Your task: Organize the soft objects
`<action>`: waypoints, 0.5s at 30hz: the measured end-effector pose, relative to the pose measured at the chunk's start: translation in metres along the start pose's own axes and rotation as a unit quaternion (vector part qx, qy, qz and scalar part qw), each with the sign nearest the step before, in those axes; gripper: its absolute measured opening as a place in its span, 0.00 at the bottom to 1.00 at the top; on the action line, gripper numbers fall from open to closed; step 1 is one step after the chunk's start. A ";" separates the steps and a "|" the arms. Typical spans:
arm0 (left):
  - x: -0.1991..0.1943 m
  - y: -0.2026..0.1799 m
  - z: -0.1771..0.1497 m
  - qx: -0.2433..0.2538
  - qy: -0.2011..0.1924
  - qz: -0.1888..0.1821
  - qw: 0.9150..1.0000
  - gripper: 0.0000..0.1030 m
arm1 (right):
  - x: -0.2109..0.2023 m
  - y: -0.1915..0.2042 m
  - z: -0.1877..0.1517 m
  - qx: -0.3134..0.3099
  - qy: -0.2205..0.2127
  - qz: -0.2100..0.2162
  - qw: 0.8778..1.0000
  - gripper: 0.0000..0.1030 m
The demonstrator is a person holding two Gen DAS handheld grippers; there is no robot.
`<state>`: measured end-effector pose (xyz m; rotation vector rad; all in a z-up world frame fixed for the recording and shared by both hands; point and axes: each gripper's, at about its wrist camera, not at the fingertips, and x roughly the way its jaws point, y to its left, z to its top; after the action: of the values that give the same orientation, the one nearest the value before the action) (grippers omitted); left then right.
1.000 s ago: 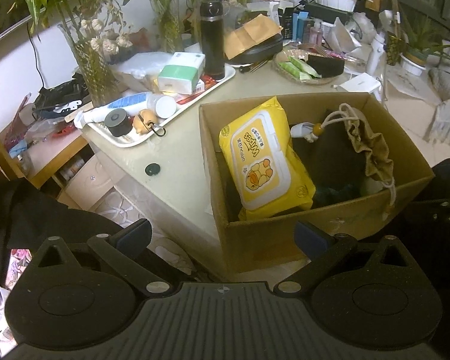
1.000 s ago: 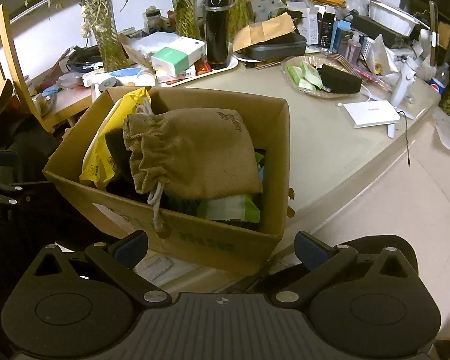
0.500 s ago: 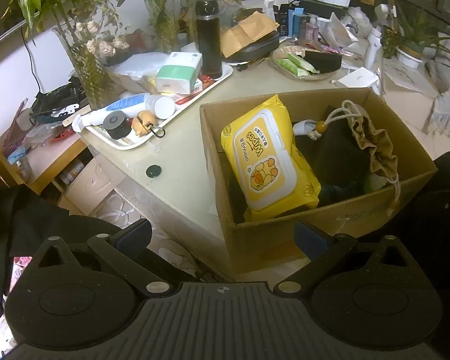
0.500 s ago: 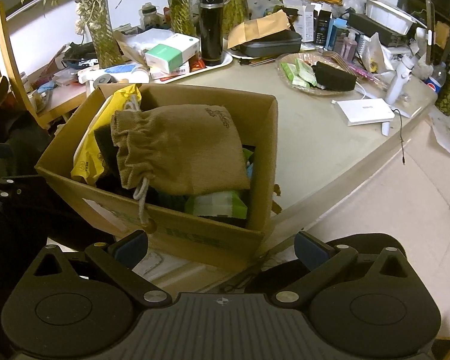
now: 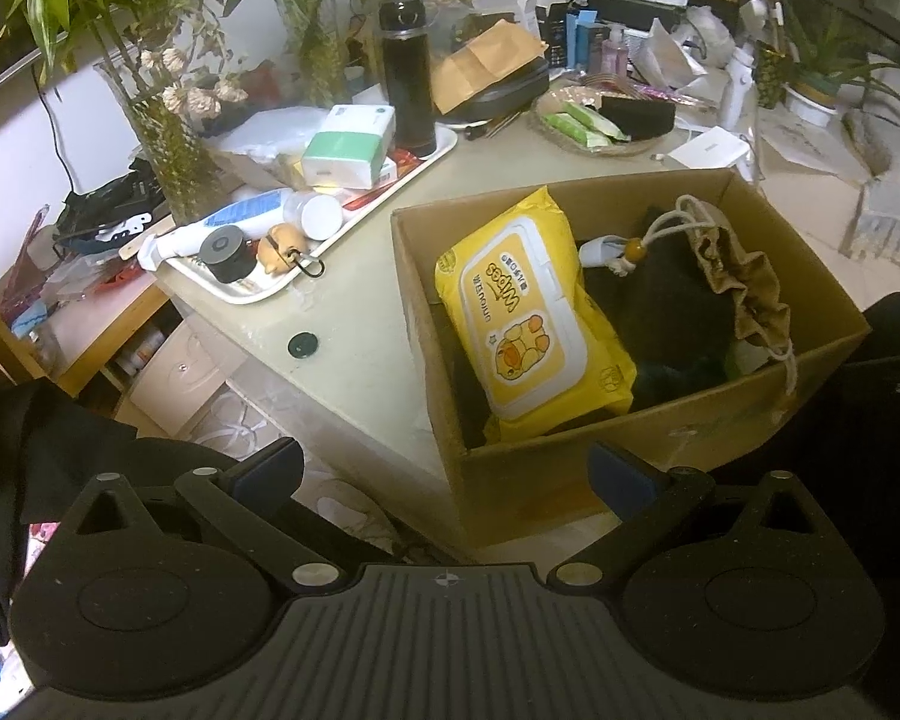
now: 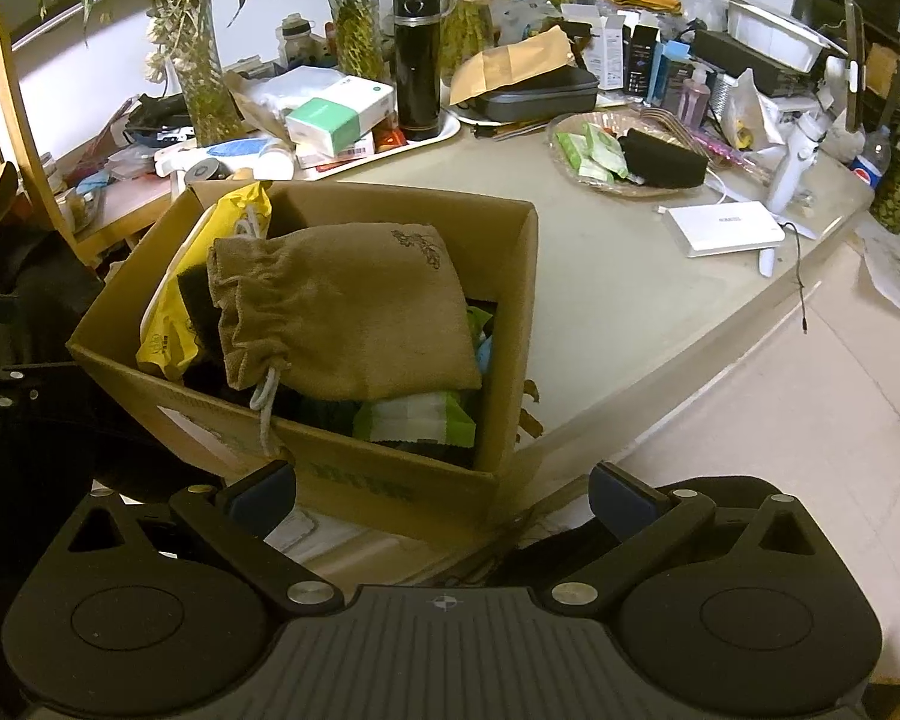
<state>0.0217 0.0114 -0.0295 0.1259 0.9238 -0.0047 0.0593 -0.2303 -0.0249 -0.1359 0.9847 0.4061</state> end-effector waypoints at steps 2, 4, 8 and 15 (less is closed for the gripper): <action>0.000 0.000 0.000 0.000 0.000 -0.001 1.000 1.00 | 0.000 0.001 0.000 -0.002 0.000 0.000 1.000 1.00; 0.000 0.000 0.000 -0.001 0.000 -0.001 1.000 1.00 | 0.000 0.001 0.000 -0.002 0.000 0.001 1.000 1.00; 0.000 0.000 0.000 0.000 0.000 -0.001 1.000 1.00 | 0.000 0.001 0.000 -0.002 0.000 0.001 1.000 1.00; -0.001 0.000 0.000 -0.001 -0.001 -0.002 1.000 1.00 | -0.001 0.001 0.002 -0.004 -0.001 0.001 1.000 1.00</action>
<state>0.0217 0.0114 -0.0288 0.1224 0.9227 -0.0080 0.0596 -0.2293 -0.0230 -0.1418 0.9819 0.4129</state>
